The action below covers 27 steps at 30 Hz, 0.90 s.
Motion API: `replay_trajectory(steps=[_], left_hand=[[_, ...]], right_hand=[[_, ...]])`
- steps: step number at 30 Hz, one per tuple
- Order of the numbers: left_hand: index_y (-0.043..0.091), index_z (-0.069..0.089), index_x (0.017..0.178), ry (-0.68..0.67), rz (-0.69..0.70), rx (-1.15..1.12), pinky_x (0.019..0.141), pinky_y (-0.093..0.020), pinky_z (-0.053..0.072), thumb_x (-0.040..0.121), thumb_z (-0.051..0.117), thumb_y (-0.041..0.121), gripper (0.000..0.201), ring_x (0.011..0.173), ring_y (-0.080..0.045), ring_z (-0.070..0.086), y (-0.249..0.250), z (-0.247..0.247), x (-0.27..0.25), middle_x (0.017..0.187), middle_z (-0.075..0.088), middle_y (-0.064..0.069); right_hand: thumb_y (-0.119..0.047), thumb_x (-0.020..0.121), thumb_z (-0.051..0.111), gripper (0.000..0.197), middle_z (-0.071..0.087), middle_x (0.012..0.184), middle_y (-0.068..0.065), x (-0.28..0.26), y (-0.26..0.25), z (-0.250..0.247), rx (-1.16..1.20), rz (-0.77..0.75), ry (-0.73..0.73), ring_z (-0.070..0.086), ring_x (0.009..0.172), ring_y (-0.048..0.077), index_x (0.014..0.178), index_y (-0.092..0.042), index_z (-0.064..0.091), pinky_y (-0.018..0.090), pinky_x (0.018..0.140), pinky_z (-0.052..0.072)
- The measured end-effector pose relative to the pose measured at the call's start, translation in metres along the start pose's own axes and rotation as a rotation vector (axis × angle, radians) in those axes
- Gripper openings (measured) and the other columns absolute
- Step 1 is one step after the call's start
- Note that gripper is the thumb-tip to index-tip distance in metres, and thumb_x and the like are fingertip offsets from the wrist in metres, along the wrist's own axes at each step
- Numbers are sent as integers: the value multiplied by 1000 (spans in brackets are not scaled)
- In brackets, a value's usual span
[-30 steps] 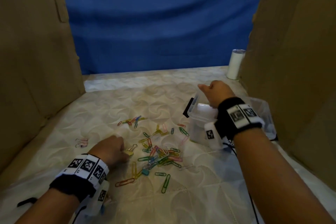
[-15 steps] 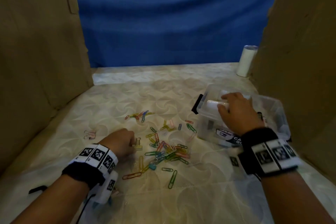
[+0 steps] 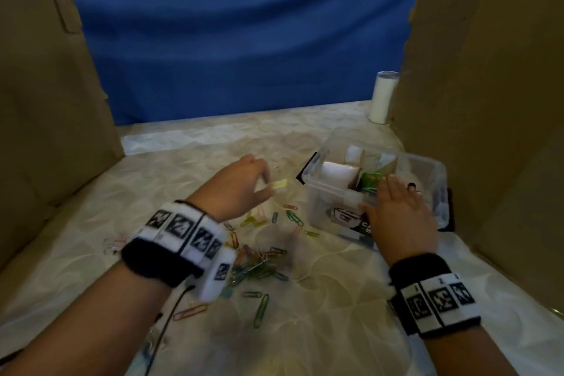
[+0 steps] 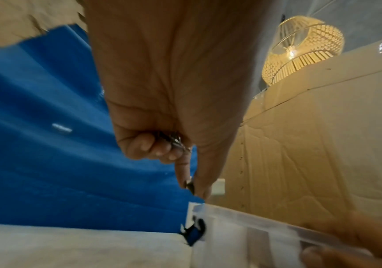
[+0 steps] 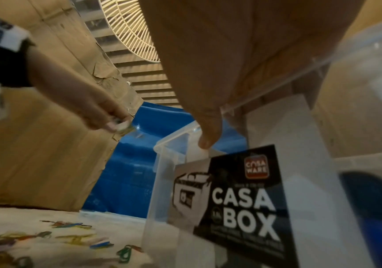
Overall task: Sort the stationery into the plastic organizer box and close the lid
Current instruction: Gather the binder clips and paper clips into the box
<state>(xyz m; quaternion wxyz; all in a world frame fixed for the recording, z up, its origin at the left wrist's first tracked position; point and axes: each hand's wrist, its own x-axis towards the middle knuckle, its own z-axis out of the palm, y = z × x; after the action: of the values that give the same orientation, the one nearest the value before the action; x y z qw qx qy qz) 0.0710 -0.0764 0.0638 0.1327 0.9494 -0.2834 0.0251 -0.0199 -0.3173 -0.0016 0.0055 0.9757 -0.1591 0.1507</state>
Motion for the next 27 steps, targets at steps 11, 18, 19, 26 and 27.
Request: replay_trajectory(steps=[11,18,19,26,27], left_hand=[[5,49,122,38,112,135,91,-41,43,93,52,13,31,115,-34,48,91,37,133,126,45,-16],[1,42,126,-62,71,239,95,-47,44,88,48,-1,38,118,-38,42,99,55,170,131,36,-20],[3,42,126,-102,75,227,94,-48,45,87,51,1,40,117,-39,44,97,57,175,131,35,-19],[23,26,147,-236,100,24,100,-41,43,92,51,9,62,126,-32,48,88,49,171,143,43,-13],[24,28,147,-194,96,-21,100,-40,44,94,49,8,59,125,-31,49,87,43,164,143,44,-12]], right_hand=[[-13,86,58,55,49,137,29,14,-20,9,-9,54,22,48,129,37,134,10,45,43,111,34],[-13,53,86,68,66,111,32,20,-23,17,52,56,57,66,104,41,111,14,64,48,92,50],[-12,53,86,67,66,110,32,19,-22,17,60,47,74,66,103,41,110,15,64,49,91,51],[-9,63,79,57,65,112,33,17,-21,16,75,27,73,64,106,42,112,15,63,50,94,49],[-10,65,77,56,64,114,32,16,-22,14,77,18,80,64,107,42,114,15,62,51,96,48]])
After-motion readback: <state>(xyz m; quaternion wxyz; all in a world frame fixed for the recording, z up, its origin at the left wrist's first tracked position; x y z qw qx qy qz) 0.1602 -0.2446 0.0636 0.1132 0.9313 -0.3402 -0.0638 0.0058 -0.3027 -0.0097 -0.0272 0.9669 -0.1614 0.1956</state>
